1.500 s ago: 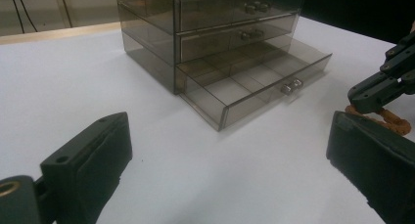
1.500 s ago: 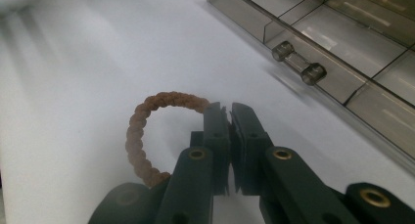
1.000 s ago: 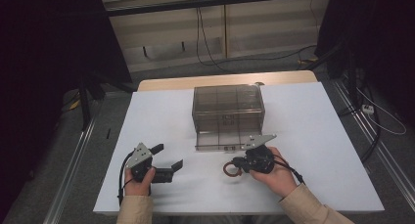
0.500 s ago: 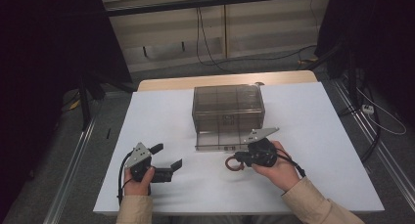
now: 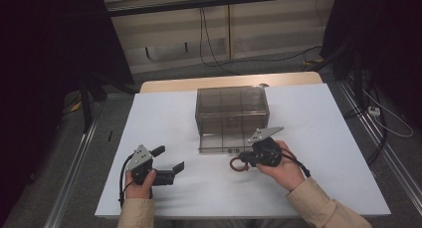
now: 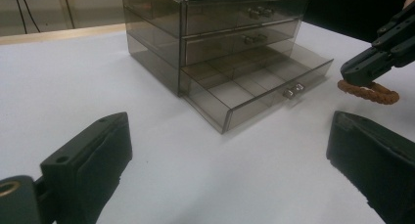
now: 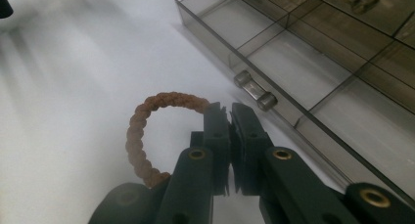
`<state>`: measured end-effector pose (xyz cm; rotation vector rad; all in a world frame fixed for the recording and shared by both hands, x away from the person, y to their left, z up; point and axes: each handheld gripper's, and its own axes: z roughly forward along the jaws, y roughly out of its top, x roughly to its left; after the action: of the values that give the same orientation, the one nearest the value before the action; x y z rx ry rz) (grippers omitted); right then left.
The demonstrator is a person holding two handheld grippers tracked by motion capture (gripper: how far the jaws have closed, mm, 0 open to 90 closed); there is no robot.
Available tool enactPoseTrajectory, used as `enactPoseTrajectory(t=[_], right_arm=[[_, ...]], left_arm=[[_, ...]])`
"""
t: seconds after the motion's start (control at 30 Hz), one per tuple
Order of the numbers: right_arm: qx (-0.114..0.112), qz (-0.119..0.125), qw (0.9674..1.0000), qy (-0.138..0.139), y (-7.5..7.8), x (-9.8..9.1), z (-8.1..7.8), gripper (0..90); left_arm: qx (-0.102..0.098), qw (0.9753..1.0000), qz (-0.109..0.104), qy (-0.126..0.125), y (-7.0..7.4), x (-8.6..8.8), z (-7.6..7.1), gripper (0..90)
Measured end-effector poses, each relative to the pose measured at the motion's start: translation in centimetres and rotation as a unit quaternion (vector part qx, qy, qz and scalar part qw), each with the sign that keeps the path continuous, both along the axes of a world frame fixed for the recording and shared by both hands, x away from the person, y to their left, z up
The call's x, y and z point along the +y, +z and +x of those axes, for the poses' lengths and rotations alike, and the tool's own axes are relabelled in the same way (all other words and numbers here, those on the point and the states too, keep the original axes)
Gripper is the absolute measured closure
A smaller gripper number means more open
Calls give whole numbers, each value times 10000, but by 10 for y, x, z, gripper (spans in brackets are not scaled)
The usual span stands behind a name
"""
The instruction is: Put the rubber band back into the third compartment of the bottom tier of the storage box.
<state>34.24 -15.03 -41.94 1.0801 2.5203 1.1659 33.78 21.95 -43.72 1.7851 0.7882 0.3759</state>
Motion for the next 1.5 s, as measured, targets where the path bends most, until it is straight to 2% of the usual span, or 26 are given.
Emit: enactPoseTrajectory(t=[0.9, 1.5], right_arm=[[69, -99, 9997, -206, 3, -13, 15, 863], [24, -121, 9997, -201, 13, -15, 19, 863]], left_arm=[[4, 10000, -1, 24, 0, 0, 0, 31], [11, 10000, 0, 14, 0, 0, 0, 31]])
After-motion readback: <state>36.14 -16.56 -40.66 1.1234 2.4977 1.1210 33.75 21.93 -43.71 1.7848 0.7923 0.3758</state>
